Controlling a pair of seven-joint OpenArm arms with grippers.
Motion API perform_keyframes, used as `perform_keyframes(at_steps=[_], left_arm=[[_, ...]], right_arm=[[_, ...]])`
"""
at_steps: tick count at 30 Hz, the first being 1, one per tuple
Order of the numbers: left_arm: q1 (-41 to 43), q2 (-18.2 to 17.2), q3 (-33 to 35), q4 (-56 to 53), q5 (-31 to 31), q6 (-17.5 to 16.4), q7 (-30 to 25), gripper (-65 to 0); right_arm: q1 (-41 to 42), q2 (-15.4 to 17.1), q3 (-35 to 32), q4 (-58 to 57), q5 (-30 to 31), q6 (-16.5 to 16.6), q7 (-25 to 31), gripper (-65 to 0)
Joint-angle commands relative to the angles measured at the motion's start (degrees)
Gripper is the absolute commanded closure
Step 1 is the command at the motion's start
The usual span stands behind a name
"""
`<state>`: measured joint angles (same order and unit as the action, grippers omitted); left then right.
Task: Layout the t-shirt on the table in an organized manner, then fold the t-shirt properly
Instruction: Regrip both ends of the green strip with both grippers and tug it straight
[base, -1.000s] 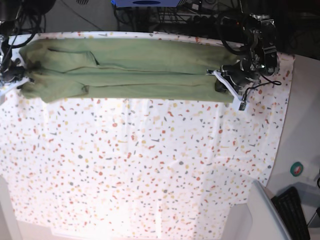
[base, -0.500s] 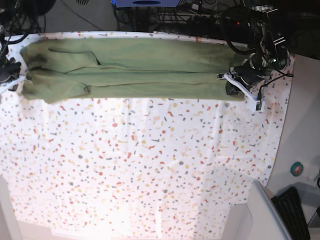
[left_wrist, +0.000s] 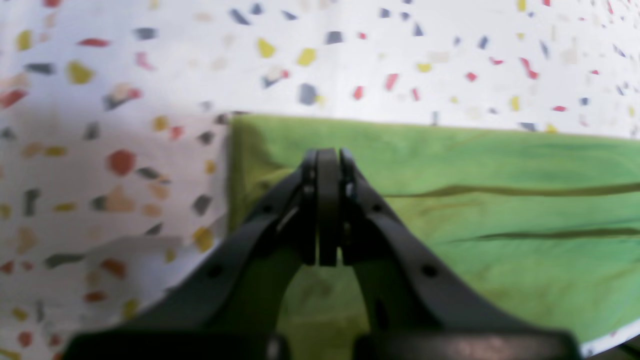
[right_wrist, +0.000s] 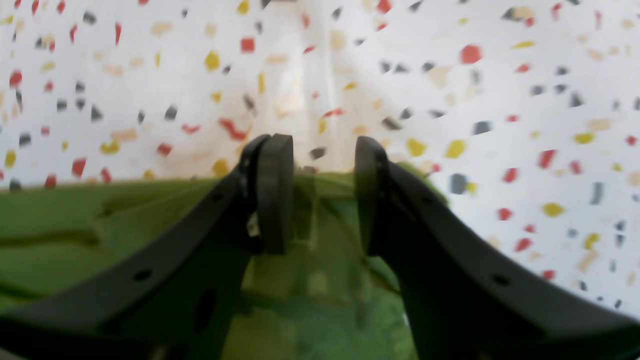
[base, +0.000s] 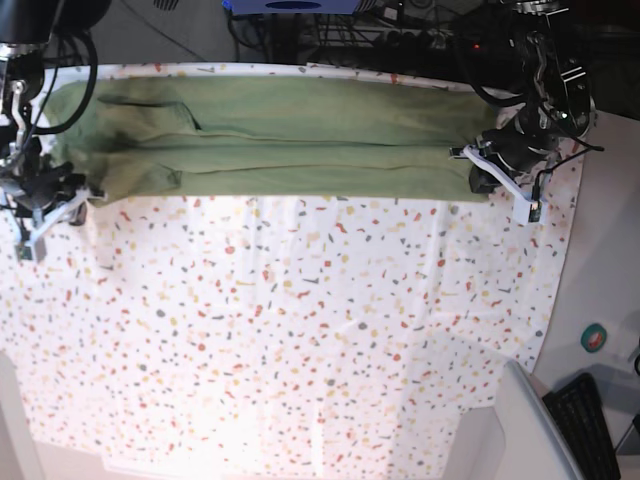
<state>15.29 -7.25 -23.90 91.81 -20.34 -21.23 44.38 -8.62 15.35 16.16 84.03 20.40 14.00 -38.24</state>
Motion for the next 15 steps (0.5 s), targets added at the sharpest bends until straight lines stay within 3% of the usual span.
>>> perform_keyframes(at_steps=[1, 4, 15], left_arm=[[0.0, -1.1, -0.1, 0.5, -0.7, -0.1, -1.2, 0.0], [0.3, -1.9, -0.2, -0.5, -1.1, -0.1, -1.2, 0.0], [0.3, -2.2, -0.2, -0.7, -0.8, -0.1, -1.2, 0.0]], right_arm=[[0.6, 0.7, -0.6, 1.8, 0.7, 1.5, 0.4, -20.9], [2.3, 0.6, -2.7, 1.0, 0.7, 2.0, -3.0, -20.9], [6.8, 1.0, -3.1, -9.7, 0.6, 2.0, -3.4, -20.9]])
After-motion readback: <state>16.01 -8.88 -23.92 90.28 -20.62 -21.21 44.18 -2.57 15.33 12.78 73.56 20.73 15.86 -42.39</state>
